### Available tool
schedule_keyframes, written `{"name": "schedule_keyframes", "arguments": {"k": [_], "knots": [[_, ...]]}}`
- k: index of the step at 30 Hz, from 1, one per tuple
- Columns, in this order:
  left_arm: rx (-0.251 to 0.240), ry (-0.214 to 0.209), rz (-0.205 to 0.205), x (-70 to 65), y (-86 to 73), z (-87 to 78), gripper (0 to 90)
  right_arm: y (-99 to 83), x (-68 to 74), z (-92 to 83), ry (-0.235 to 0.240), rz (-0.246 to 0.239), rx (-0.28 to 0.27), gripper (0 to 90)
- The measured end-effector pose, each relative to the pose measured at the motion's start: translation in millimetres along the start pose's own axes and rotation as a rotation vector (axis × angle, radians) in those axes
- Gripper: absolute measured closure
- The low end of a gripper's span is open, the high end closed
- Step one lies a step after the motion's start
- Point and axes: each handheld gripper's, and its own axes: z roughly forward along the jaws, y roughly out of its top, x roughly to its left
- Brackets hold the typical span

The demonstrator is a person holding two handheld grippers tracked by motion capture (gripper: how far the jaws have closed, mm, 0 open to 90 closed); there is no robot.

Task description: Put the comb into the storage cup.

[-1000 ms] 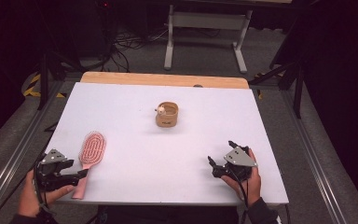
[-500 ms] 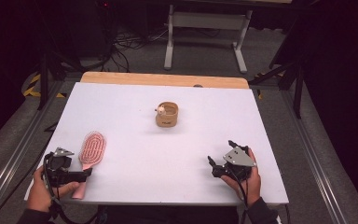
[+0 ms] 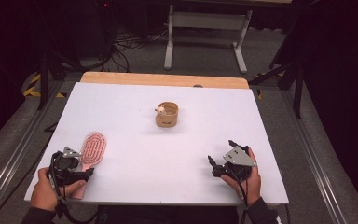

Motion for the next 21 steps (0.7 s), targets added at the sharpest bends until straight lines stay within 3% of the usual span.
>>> {"name": "schedule_keyframes", "arguments": {"k": [8,18,21], "knots": [[0.004,-0.029,0.017,12.4,0.7,-2.5,60.8,0.2,0.4,0.3,-0.003,-0.001,0.006,9.6],[-0.03,-0.048,0.038,18.1,-1.4,-1.9,69.2,0.2,1.6,1.4,0.004,-0.002,0.01,9.6],[-0.049,-0.03,0.059,17.4,-1.7,-1.4,69.3,0.1,1.7,1.6,0.008,0.0,0.008,9.6]]}}
